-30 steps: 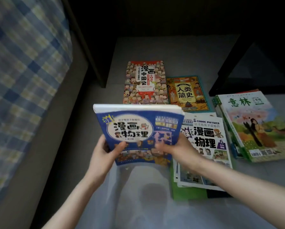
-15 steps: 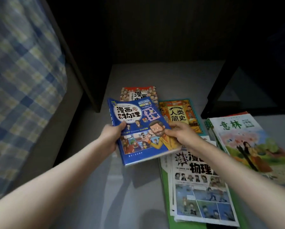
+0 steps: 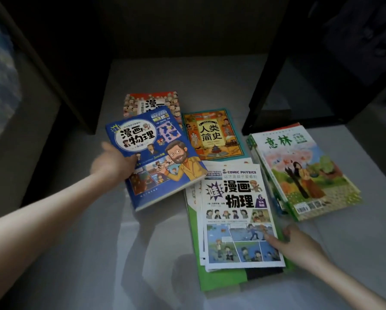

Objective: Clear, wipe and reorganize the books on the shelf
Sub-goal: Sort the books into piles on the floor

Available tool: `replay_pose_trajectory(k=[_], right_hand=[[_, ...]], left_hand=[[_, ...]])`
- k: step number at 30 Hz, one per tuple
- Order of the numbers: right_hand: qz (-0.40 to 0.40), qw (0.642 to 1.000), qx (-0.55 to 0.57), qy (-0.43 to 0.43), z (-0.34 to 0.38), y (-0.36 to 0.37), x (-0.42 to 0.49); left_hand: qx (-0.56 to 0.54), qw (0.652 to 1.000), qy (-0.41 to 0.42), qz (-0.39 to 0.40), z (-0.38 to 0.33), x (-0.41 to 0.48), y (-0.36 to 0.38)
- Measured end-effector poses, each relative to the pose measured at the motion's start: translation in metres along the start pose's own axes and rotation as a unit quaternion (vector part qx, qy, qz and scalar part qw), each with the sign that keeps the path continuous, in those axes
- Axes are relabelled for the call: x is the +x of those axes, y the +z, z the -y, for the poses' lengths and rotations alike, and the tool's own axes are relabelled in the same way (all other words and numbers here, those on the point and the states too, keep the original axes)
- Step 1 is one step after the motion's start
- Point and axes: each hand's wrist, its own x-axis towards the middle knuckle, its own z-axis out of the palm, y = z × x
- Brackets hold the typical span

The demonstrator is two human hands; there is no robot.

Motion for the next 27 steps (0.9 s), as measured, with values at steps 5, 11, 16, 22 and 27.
replay_pose_trajectory(k=[5, 11, 16, 22, 27], right_hand=[[-0.070, 0.997, -0.012, -0.018, -0.012, 0.008, 0.003], [-0.103, 0.994, 0.028, -0.036, -0.003, 0.016, 0.007], [-0.061, 0.995, 0.077, -0.010, 0.006, 0.024, 0.003], [-0.083, 0.994, 0.075, -0.001, -0.001, 0.024, 0.002], [-0.081, 0.969, 0.233, -0.025, -0.008, 0.026, -0.002]], left_hand=[[0.089, 0.934, 0.347, 0.008, -0.014, -0.092, 0.021], [0.017, 0.958, 0.120, 0.260, -0.001, -0.140, 0.122], [-0.066, 0.967, 0.045, 0.241, -0.007, -0.136, 0.142], [-0.153, 0.952, -0.008, 0.265, -0.006, -0.135, 0.152], [-0.175, 0.946, -0.023, 0.271, -0.007, -0.142, 0.149]])
